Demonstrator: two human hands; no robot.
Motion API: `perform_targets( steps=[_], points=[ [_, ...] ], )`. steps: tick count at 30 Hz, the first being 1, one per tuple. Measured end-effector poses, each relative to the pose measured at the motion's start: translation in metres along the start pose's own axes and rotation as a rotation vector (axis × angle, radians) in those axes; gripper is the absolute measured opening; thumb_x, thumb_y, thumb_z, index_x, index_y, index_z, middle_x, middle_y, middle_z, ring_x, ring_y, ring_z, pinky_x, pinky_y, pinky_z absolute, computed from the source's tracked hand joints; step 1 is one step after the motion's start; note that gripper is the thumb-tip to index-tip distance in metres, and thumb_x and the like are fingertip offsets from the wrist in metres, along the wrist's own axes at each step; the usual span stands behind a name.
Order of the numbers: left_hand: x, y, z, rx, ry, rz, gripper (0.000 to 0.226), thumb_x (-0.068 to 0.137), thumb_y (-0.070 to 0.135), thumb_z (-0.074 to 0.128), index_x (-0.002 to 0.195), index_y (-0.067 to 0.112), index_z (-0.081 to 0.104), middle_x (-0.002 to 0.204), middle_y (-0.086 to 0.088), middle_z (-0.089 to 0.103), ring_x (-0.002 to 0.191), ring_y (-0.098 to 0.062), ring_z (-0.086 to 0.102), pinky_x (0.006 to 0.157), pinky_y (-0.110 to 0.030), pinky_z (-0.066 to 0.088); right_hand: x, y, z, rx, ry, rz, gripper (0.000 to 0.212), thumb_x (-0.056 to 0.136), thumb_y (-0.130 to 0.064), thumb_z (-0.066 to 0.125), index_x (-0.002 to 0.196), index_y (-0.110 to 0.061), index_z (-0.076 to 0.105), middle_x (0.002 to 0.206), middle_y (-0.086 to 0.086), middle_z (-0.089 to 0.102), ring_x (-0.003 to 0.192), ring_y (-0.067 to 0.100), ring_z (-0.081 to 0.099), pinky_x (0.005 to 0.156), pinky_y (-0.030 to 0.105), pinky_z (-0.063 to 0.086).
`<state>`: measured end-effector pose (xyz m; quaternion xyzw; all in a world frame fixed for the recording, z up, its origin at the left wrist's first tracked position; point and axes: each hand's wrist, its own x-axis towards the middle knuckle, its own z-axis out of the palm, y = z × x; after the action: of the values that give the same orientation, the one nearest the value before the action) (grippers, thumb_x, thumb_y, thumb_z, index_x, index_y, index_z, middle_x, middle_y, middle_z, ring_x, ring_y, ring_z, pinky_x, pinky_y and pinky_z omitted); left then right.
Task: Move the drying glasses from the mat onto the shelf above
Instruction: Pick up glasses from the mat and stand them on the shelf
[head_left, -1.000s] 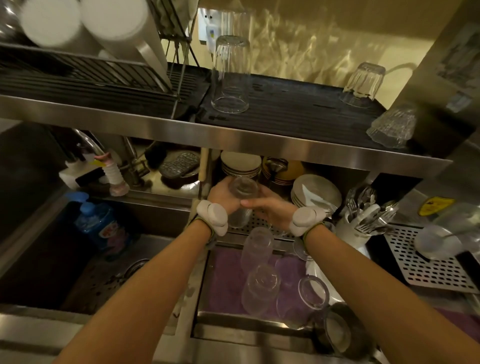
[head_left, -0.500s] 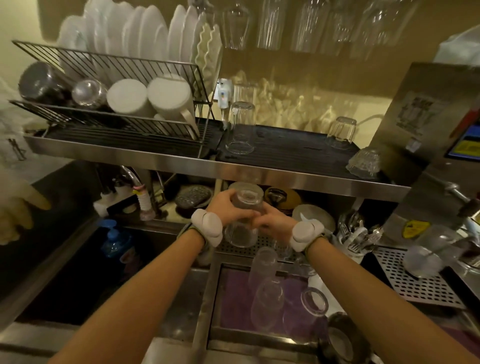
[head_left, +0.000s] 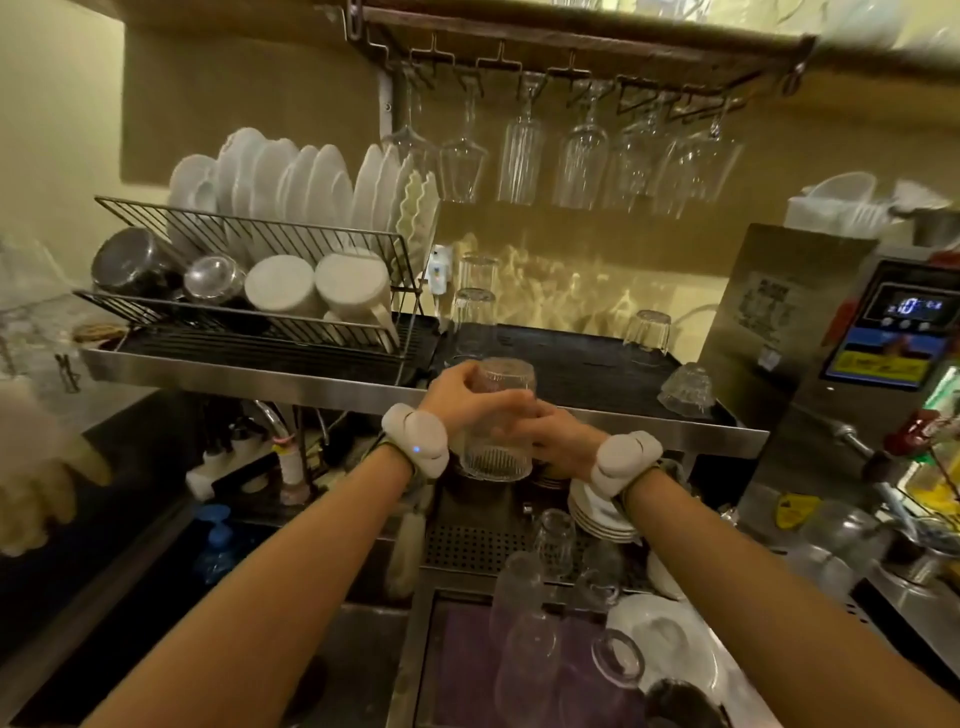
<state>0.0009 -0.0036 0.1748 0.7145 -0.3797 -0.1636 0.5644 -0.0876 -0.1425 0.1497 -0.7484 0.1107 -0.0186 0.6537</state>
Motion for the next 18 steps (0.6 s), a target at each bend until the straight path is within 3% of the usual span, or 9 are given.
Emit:
perform_targets(
  steps=[2, 4, 6, 8, 10, 12, 15, 18],
  points=[
    [0.007, 0.011, -0.001, -0.025, -0.003, 0.011, 0.066, 0.064, 0.043, 0.079, 0.120, 0.015, 0.057, 0.115, -0.005, 0.067, 0.107, -0.020, 0.063, 0.098, -0.042, 0.050, -0.002, -0.016, -0.003, -0.027, 0.058, -0.017, 0.043, 0.091, 0.000, 0.051, 0.134, -0.002, 0.047, 0.130, 0.021, 0.057, 0.120, 0.033, 0.056, 0.103, 0.043, 0.046],
    [0.015, 0.021, -0.002, -0.089, -0.025, 0.037, 0.060, 0.067, 0.040, 0.078, 0.118, 0.016, 0.058, 0.114, -0.005, 0.067, 0.107, -0.020, 0.062, 0.098, -0.042, 0.050, -0.002, -0.029, -0.010, -0.017, 0.085, -0.050, 0.040, 0.090, -0.002, 0.054, 0.130, -0.003, 0.052, 0.130, 0.021, 0.057, 0.121, 0.033, 0.056, 0.105, 0.047, 0.043],
    [0.025, 0.027, 0.000, -0.141, -0.013, 0.081, 0.059, 0.072, 0.040, 0.075, 0.121, 0.015, 0.056, 0.114, -0.001, 0.065, 0.108, -0.018, 0.060, 0.094, -0.034, 0.050, -0.002, -0.042, -0.019, -0.023, 0.106, -0.067, 0.030, 0.088, -0.007, 0.059, 0.116, -0.014, 0.064, 0.115, 0.008, 0.068, 0.109, 0.020, 0.065, 0.092, 0.034, 0.053],
    [0.034, 0.029, 0.002, -0.169, 0.037, 0.104, 0.053, 0.079, 0.043, 0.067, 0.123, 0.015, 0.055, 0.113, 0.001, 0.063, 0.107, -0.015, 0.058, 0.087, -0.024, 0.047, -0.002, -0.051, -0.028, 0.004, 0.128, -0.066, 0.020, 0.084, -0.012, 0.065, 0.097, -0.026, 0.071, 0.094, -0.006, 0.075, 0.088, 0.006, 0.071, 0.069, 0.019, 0.056],
    [0.046, 0.029, 0.005, -0.209, 0.065, 0.093, 0.041, 0.085, 0.049, 0.056, 0.111, 0.017, 0.062, 0.110, -0.002, 0.065, 0.104, -0.016, 0.060, 0.089, -0.028, 0.049, 0.004, -0.055, -0.042, 0.031, 0.192, -0.074, 0.016, 0.083, -0.013, 0.067, 0.091, -0.026, 0.072, 0.085, -0.008, 0.075, 0.078, 0.003, 0.072, 0.057, 0.014, 0.054],
    [0.058, 0.026, 0.008, -0.228, 0.112, 0.056, 0.038, 0.091, 0.047, 0.048, 0.105, 0.015, 0.064, 0.098, -0.003, 0.066, 0.090, -0.016, 0.062, 0.085, -0.033, 0.049, 0.012, -0.058, -0.050, 0.039, 0.289, -0.092, 0.030, 0.081, -0.016, 0.070, 0.111, -0.015, 0.067, 0.102, 0.001, 0.073, 0.091, 0.011, 0.071, 0.067, 0.019, 0.056],
    [0.073, 0.018, 0.014, -0.186, 0.141, 0.059, 0.027, 0.094, 0.032, 0.050, 0.096, 0.008, 0.063, 0.078, -0.002, 0.062, 0.072, -0.015, 0.058, 0.068, -0.028, 0.048, 0.026, -0.055, -0.062, 0.028, 0.461, -0.106, 0.062, 0.074, -0.023, 0.078, 0.129, -0.009, 0.053, 0.129, 0.009, 0.060, 0.117, 0.024, 0.059, 0.100, 0.038, 0.049],
    [0.088, 0.007, 0.021, -0.129, 0.131, 0.085, 0.029, 0.091, 0.033, 0.055, 0.073, 0.010, 0.060, 0.064, -0.001, 0.057, 0.061, -0.012, 0.053, 0.063, -0.022, 0.043, 0.045, -0.047, -0.076, -0.015, 0.549, -0.150, 0.069, 0.071, -0.027, 0.080, 0.130, -0.010, 0.048, 0.129, 0.004, 0.057, 0.115, 0.020, 0.055, 0.099, 0.035, 0.047]
  ],
)
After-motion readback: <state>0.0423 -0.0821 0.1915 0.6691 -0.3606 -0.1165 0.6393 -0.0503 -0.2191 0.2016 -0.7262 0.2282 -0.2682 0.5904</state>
